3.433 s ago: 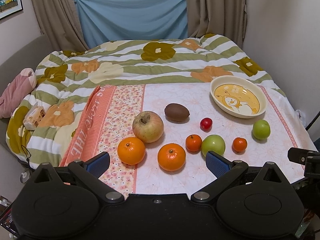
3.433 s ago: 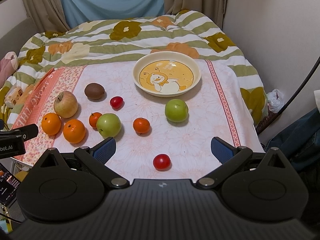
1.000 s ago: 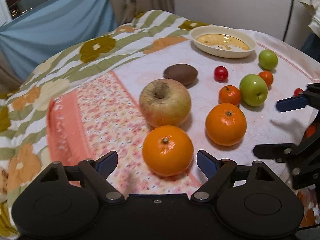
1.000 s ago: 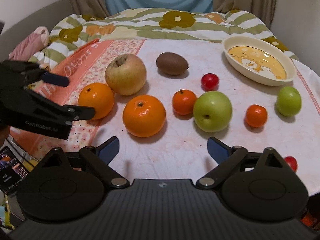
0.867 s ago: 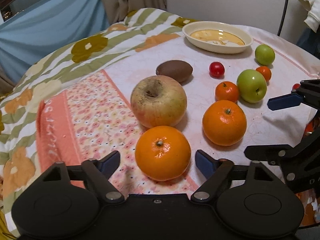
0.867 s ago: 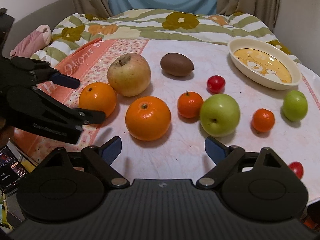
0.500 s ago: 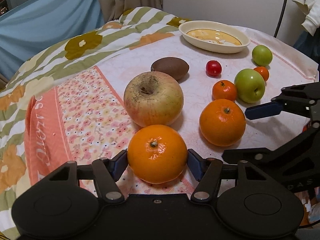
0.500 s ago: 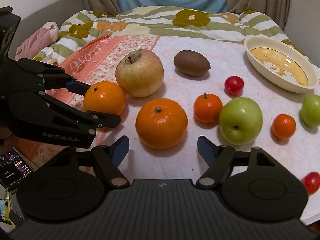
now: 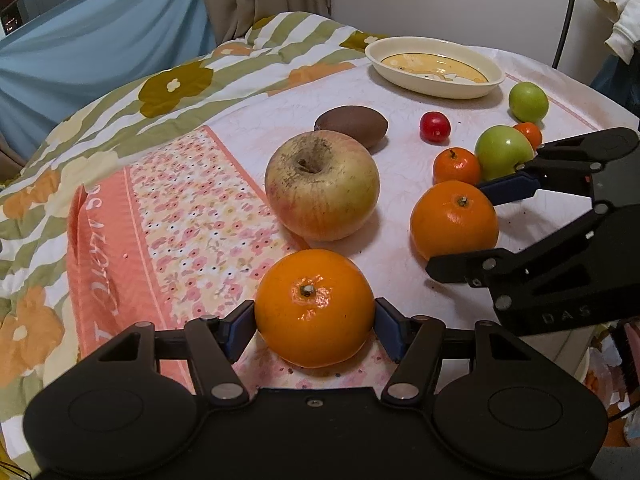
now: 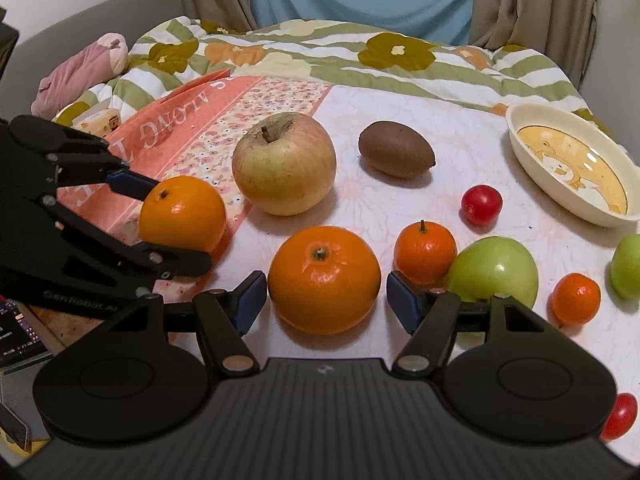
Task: Organize fruits
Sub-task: 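Grasp a large orange with the left tool while the right tool grasps another orange, then carry both oranges to the white bowl with both tools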
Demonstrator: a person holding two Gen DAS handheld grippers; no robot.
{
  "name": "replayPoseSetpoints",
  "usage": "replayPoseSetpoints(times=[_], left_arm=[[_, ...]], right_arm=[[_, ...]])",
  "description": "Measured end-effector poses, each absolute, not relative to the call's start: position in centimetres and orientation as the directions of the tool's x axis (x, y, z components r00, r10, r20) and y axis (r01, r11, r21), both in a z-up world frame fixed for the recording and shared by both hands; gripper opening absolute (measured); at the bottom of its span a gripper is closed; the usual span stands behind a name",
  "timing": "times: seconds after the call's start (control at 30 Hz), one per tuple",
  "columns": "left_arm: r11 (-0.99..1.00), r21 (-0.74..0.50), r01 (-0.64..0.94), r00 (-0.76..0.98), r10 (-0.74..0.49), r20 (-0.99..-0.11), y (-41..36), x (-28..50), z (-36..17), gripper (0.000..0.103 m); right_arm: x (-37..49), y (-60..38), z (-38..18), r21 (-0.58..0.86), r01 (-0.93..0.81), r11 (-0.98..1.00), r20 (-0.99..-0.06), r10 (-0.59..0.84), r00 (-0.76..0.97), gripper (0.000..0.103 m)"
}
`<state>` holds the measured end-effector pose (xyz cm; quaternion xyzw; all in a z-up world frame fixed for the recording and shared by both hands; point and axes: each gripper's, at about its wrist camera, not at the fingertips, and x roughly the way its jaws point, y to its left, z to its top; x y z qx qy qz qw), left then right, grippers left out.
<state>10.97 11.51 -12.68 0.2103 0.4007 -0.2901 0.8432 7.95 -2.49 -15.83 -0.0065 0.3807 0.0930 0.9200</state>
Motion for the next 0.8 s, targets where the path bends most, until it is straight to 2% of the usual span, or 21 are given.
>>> replayPoseSetpoints(times=[0.07, 0.37, 0.8], left_arm=[[0.747, 0.119, 0.654, 0.511, -0.319, -0.798, 11.7, 11.0, -12.7, 0.067], [0.771, 0.116, 0.626, 0.531, -0.313, -0.788, 12.2, 10.4, -11.7, 0.067], [0.799, 0.128, 0.588, 0.595, -0.32, -0.737, 8.5, 8.5, -5.7, 0.067]], right_arm=[[8.0, -2.6, -15.9, 0.08, -0.177, 0.981, -0.697, 0.182, 0.693, 0.076], [7.7, -3.1, -14.9, 0.115, -0.141, 0.983, -0.692, 0.182, 0.699, 0.075], [5.4, -8.1, -7.8, 0.163, -0.1, 0.982, -0.615, 0.18, 0.767, 0.075]])
